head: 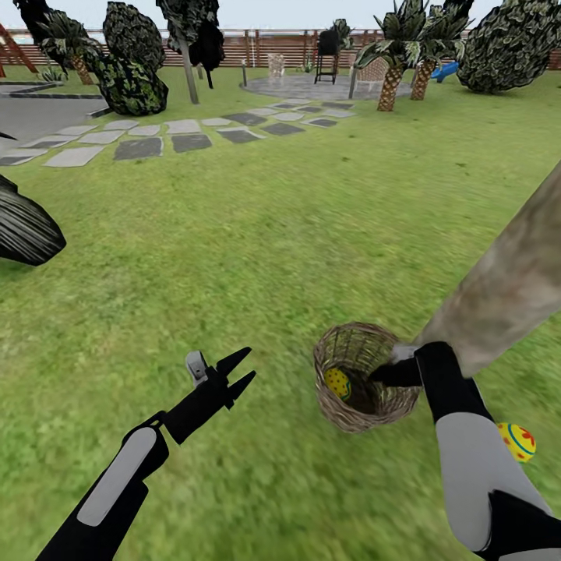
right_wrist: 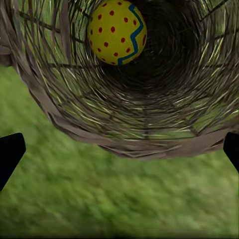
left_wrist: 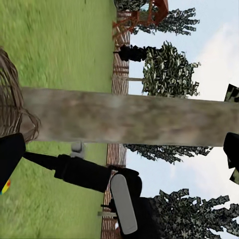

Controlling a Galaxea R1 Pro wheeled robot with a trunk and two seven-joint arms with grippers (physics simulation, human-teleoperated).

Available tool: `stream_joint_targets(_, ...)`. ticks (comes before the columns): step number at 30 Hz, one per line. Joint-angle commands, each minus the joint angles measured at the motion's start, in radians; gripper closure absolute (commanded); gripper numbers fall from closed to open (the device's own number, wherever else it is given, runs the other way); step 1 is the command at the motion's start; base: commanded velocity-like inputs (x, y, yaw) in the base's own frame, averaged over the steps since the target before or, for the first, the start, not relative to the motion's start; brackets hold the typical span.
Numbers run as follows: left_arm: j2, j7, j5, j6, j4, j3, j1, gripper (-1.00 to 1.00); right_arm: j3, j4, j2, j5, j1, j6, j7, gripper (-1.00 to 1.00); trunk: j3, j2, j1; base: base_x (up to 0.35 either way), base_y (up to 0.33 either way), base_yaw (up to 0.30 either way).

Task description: Take the three Easter eggs out of the wicker basket on the lawn in the garden, then place them on the lawn next to a single tree (choose any tree) so that all three eggs are next to the same tree and none are left in the basket.

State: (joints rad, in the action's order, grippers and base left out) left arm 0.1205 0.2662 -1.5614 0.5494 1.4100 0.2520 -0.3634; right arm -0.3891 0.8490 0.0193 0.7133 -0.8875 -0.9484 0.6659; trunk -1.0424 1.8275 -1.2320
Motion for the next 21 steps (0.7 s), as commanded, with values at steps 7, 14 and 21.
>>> stream_joint_targets(7,0.001,0.001,-0.006,0.003,0.000,0.001,-0.001,-1.00,-0.002,-0.079,-0.007,0.009,-0.001,0.069,0.008,-1.00,-0.001,0.000,0.000,0.005,0.004,0.000)
stream_joint_targets(14,0.001,0.001,-0.006,0.003,0.000,0.001,-0.001,-1.00,-0.002,-0.088,-0.007,0.006,-0.001,0.149,0.013,-1.00,-0.001,0.000,0.000,0.091,0.000,0.000)
stream_joint_targets(21,0.001,0.001,-0.006,0.003,0.000,0.001,0.000,-1.00,-0.003,-0.107,-0.006,0.006,-0.001,0.159,0.013,-1.00,-0.001,0.000,0.000,0.326,0.000,0.000)
